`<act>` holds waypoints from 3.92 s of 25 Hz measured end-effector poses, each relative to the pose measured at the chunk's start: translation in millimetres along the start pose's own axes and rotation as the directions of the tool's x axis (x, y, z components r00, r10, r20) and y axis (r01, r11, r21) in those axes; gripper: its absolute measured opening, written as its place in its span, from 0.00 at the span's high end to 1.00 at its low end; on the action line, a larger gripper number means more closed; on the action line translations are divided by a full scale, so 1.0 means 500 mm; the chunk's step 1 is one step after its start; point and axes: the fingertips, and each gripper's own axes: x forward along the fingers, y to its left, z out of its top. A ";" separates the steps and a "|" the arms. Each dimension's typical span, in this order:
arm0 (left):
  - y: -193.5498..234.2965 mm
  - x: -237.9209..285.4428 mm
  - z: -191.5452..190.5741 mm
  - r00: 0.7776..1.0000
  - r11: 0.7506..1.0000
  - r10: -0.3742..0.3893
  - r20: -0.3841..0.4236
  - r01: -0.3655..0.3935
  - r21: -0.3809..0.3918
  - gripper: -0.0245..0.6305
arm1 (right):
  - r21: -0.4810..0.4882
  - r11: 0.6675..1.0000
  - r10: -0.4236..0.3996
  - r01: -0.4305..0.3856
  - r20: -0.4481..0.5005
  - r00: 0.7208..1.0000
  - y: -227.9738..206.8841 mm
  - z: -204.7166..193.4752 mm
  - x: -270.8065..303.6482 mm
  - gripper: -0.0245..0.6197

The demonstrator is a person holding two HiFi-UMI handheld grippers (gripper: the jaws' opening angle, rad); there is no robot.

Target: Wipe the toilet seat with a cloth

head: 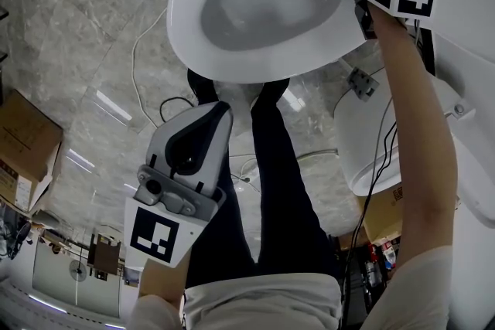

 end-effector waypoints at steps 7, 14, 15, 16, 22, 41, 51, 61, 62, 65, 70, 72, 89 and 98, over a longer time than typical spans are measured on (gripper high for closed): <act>-0.016 0.003 0.003 1.000 1.000 -0.001 0.015 0.001 0.009 0.96 | -0.002 1.000 -0.007 0.007 -0.001 1.000 -0.012 -0.013 -0.015 0.88; -0.031 0.009 0.001 1.000 1.000 -0.015 0.012 0.015 0.002 0.96 | 0.007 1.000 -0.013 0.013 -0.011 1.000 -0.021 -0.027 -0.032 0.88; -0.033 0.009 0.000 1.000 1.000 -0.016 0.011 0.016 0.003 0.96 | 0.008 1.000 -0.014 0.015 -0.010 1.000 -0.023 -0.030 -0.034 0.88; -0.035 0.010 -0.001 1.000 1.000 -0.017 0.010 0.017 0.005 0.96 | 0.009 1.000 -0.015 0.016 -0.009 1.000 -0.025 -0.033 -0.037 0.88; -0.045 0.015 -0.001 1.000 1.000 -0.025 0.007 0.025 0.019 0.96 | 0.008 1.000 -0.019 0.019 -0.010 1.000 -0.035 -0.050 -0.054 0.88; -0.094 0.015 -0.021 0.999 0.998 -0.051 0.000 0.051 0.042 0.96 | 0.000 0.999 -0.032 0.032 -0.019 0.999 -0.048 -0.121 -0.100 0.88; -0.123 0.016 -0.035 0.997 0.995 -0.076 -0.013 0.077 0.059 0.96 | 0.013 0.999 -0.033 0.033 -0.007 0.999 -0.050 -0.156 -0.128 0.88; -0.148 0.014 -0.052 0.995 0.993 -0.097 -0.024 0.098 0.066 0.96 | 0.038 0.999 -0.030 0.030 0.009 0.999 -0.045 -0.201 -0.152 0.88; -0.150 0.013 -0.055 0.995 0.993 -0.099 -0.026 0.101 0.067 0.96 | 0.032 0.999 -0.028 0.028 0.011 1.000 -0.042 -0.205 -0.153 0.88; -0.154 0.011 -0.066 0.994 0.992 -0.106 -0.031 0.107 0.066 0.96 | 0.014 1.000 -0.022 0.022 0.013 1.000 -0.032 -0.219 -0.153 0.88; -0.161 0.005 -0.081 0.993 0.991 -0.110 -0.036 0.113 0.065 0.96 | 0.020 1.000 -0.013 0.012 0.027 1.000 -0.015 -0.241 -0.158 0.88; -0.162 0.004 -0.086 0.993 0.992 -0.110 -0.037 0.113 0.064 0.96 | 0.024 1.000 -0.007 0.006 0.025 1.000 -0.009 -0.253 -0.161 0.88; -0.165 -0.004 -0.112 0.992 0.992 -0.115 -0.047 0.118 0.054 0.96 | 0.027 0.999 0.033 -0.035 0.066 0.997 0.055 -0.297 -0.169 0.88; -0.162 -0.008 -0.112 0.992 0.991 -0.114 -0.045 0.116 0.059 0.96 | -0.054 0.999 0.005 -0.001 0.073 0.997 0.098 -0.313 -0.168 0.88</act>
